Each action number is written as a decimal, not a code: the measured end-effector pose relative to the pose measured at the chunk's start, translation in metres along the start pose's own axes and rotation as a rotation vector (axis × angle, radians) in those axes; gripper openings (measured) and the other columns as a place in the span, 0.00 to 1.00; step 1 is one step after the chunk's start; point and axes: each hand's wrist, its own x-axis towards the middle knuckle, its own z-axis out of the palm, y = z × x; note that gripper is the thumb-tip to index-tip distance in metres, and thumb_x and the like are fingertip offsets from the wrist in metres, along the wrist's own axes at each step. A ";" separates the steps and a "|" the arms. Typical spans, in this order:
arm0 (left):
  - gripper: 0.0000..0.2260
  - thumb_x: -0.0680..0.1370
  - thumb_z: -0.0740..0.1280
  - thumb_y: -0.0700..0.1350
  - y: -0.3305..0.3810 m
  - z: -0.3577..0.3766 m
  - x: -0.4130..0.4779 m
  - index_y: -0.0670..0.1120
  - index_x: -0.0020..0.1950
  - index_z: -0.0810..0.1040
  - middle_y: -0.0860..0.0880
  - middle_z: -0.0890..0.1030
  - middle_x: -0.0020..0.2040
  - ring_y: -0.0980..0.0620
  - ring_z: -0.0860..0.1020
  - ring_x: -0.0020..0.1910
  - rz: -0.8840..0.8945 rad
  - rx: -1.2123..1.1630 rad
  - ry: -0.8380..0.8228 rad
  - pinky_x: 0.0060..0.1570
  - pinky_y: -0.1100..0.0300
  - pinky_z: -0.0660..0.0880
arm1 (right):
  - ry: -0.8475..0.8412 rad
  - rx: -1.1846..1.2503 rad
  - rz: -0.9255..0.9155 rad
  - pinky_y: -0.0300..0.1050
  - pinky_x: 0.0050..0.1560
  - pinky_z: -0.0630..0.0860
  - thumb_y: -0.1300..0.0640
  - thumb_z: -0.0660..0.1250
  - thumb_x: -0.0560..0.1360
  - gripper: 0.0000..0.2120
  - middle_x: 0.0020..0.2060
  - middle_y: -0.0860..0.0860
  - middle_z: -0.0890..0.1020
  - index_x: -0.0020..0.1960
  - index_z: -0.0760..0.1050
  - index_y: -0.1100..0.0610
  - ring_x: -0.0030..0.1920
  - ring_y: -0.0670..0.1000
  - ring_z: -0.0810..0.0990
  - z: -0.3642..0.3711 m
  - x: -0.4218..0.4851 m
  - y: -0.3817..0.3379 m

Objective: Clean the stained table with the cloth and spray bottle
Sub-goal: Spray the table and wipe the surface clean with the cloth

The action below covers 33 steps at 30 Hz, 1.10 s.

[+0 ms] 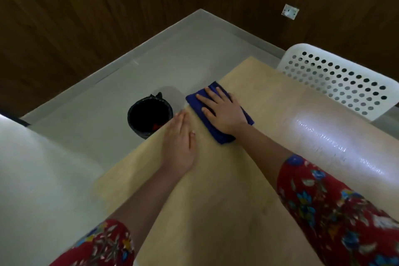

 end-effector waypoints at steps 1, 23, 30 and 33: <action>0.26 0.81 0.48 0.50 0.008 0.005 0.010 0.42 0.78 0.57 0.47 0.56 0.79 0.50 0.54 0.78 0.035 0.004 -0.034 0.76 0.53 0.54 | 0.016 0.021 -0.002 0.56 0.76 0.46 0.42 0.46 0.82 0.23 0.79 0.44 0.50 0.77 0.52 0.39 0.78 0.50 0.46 -0.003 0.003 0.014; 0.30 0.77 0.44 0.58 0.018 0.023 0.031 0.54 0.79 0.55 0.59 0.53 0.78 0.60 0.48 0.77 0.226 0.108 -0.203 0.76 0.56 0.45 | 0.237 0.053 0.972 0.61 0.76 0.43 0.43 0.43 0.82 0.25 0.79 0.51 0.49 0.79 0.47 0.43 0.78 0.55 0.45 -0.040 -0.153 0.185; 0.26 0.79 0.45 0.55 0.009 0.022 0.030 0.52 0.77 0.61 0.59 0.60 0.76 0.62 0.53 0.76 0.214 -0.096 -0.165 0.76 0.54 0.50 | 0.116 -0.012 0.378 0.58 0.76 0.45 0.43 0.43 0.82 0.25 0.79 0.48 0.49 0.79 0.49 0.43 0.78 0.54 0.44 -0.010 -0.080 0.073; 0.26 0.80 0.45 0.55 0.007 0.023 0.030 0.54 0.77 0.61 0.60 0.59 0.76 0.62 0.52 0.76 0.223 -0.073 -0.178 0.76 0.54 0.50 | 0.053 0.028 0.134 0.52 0.77 0.42 0.40 0.42 0.81 0.25 0.78 0.43 0.47 0.78 0.49 0.38 0.78 0.49 0.42 -0.001 -0.154 0.037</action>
